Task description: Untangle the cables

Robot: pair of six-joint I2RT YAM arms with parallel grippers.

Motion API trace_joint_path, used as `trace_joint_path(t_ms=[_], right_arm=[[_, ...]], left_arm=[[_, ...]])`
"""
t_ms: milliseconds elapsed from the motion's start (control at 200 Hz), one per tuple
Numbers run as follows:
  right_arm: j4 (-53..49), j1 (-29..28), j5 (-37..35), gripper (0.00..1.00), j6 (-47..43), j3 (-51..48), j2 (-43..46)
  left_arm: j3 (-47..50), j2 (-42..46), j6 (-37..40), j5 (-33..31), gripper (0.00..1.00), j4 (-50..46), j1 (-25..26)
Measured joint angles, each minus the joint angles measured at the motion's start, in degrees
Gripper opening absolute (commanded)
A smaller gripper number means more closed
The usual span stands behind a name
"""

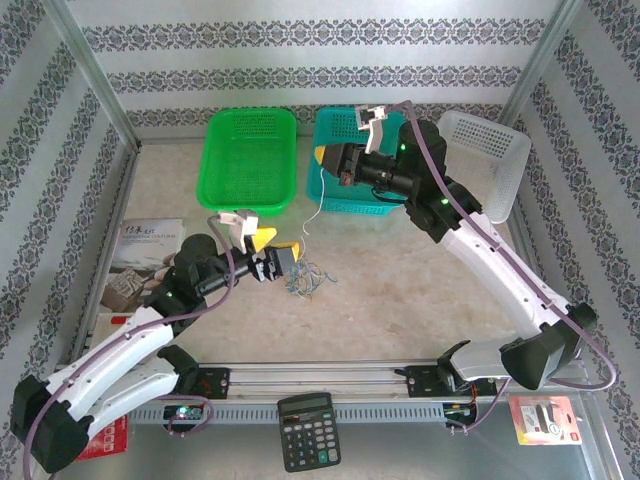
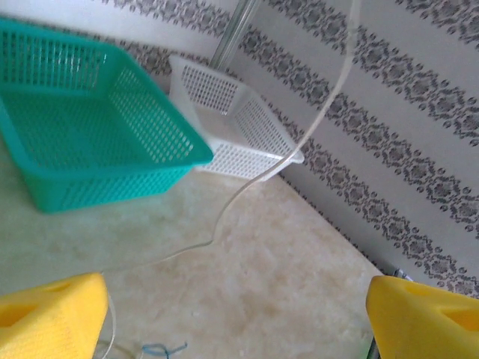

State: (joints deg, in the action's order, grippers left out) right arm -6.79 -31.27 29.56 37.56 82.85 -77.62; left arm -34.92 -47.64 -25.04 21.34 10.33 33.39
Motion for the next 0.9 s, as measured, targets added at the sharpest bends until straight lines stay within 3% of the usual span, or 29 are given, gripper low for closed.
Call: trace_joint_path(t_ms=[120, 485, 684, 899], right_arm=[[0.0, -0.1, 0.6, 0.00, 0.0, 0.0, 0.0], [-0.7, -3.9, 2.0, 0.00, -1.5, 0.0, 0.0], [-1.2, -5.7, 2.1, 0.00, -2.0, 0.0, 0.0], [-1.4, -6.4, 2.4, 0.00, -2.0, -0.2, 0.0]], left_arm=[[-4.8, -2.2, 1.4, 1.1, 0.90, -2.4, 0.0], [-20.5, -15.5, 5.2, 7.7, 0.71, -4.8, 0.0], [-23.4, -19.1, 6.7, 10.4, 0.58, -4.8, 0.0], [-23.4, -20.5, 6.6, 12.3, 0.37, -4.7, -0.1]])
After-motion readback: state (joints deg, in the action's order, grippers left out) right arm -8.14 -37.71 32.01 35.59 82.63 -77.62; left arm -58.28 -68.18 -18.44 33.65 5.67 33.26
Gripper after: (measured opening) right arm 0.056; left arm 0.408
